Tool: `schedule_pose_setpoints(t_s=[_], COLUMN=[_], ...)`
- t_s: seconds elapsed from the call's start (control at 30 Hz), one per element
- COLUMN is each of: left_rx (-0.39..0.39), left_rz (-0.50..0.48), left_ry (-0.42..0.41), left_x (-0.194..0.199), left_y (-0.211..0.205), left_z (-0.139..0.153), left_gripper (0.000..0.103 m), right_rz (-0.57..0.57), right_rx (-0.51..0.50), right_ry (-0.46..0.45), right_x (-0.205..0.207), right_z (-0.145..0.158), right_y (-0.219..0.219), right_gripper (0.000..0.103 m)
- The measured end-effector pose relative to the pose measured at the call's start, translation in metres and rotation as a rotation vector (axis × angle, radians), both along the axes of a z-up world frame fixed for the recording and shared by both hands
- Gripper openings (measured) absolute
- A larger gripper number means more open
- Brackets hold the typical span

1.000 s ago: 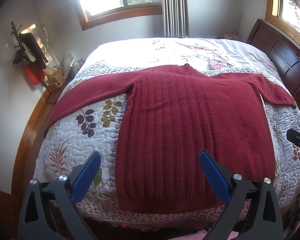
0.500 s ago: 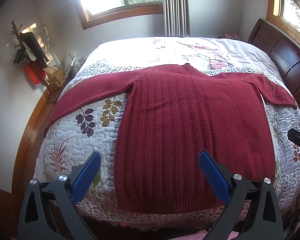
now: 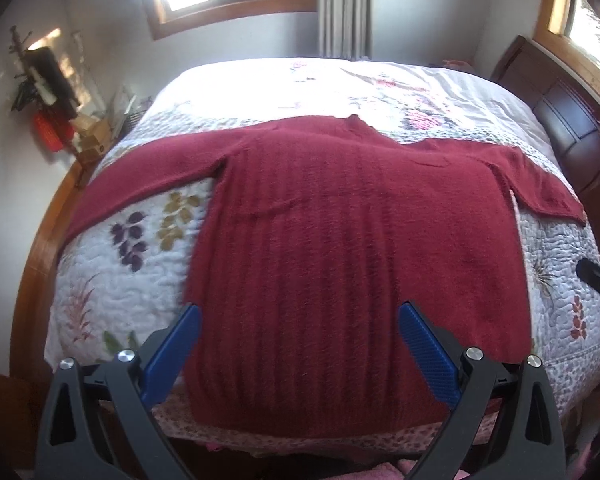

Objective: Fold small clothes
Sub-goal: 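Reach to the sweater sleeve cuff and close the right tool on it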

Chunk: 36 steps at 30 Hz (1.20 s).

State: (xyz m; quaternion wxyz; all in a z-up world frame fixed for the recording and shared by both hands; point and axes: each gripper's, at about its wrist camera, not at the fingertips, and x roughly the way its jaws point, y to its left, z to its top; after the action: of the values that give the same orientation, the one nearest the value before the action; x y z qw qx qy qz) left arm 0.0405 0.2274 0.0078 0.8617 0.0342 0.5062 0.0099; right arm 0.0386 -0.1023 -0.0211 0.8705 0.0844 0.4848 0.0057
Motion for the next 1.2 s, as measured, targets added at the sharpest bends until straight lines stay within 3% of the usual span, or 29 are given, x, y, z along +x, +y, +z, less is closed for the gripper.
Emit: schedule_pose_setpoints(t_s=[0.13,0.27,0.37,0.43,0.53,0.67,0.8,0.97,1.07,1.1,1.17,1.2], left_rx=[-0.052,-0.091,-0.162,-0.124,-0.072,-0.083,-0.079,-0.041,-0.032,-0.032,-0.037,-0.040], left_rz=[0.005,0.015,-0.072,-0.084,-0.122,-0.153,-0.154,-0.148,-0.121,-0.113,-0.095,-0.084], left_ry=[-0.042,-0.159,-0.093,-0.065,-0.043,0.006,0.016,0.007,0.019,0.024,0.029,0.029], left_x=[0.032,0.074,0.121,0.149,0.185,0.221,0.244,0.256,0.262,0.264,0.267,0.268], left_y=[-0.036,-0.075,-0.118,-0.151,-0.201,-0.249,-0.271,-0.273,-0.261,-0.258,-0.247,-0.239], left_z=[-0.005,-0.010,-0.022,-0.030,-0.045,-0.064,-0.073,-0.075,-0.078,-0.079,-0.080,-0.080], left_gripper=[0.099,0.099,0.099,0.099,0.099,0.099,0.099,0.099,0.099,0.099,0.099,0.099], right_rz=[-0.093,-0.210,-0.255,-0.243,-0.235,-0.267,-0.310,-0.289,-0.267,-0.254,-0.223,-0.209], right_rx=[0.031,0.055,0.083,0.051,0.011,0.040,0.084,0.164,0.158,0.154,0.145,0.148], right_ry=[0.005,-0.038,-0.012,0.025,0.091,0.156,0.225,0.241,0.239,0.237,0.231,0.231], right_x=[0.031,0.063,0.092,0.116,0.143,0.164,0.181,0.191,0.197,0.199,0.201,0.202], right_z=[-0.007,-0.019,-0.037,-0.054,-0.082,-0.114,-0.148,-0.164,-0.162,-0.161,-0.157,-0.154], right_y=[-0.091,-0.187,-0.244,-0.275,-0.310,-0.353,-0.398,-0.415,-0.414,-0.414,-0.410,-0.407], right_gripper=[0.100,0.100,0.100,0.100,0.100,0.100,0.099,0.091,0.075,0.060,0.043,0.023])
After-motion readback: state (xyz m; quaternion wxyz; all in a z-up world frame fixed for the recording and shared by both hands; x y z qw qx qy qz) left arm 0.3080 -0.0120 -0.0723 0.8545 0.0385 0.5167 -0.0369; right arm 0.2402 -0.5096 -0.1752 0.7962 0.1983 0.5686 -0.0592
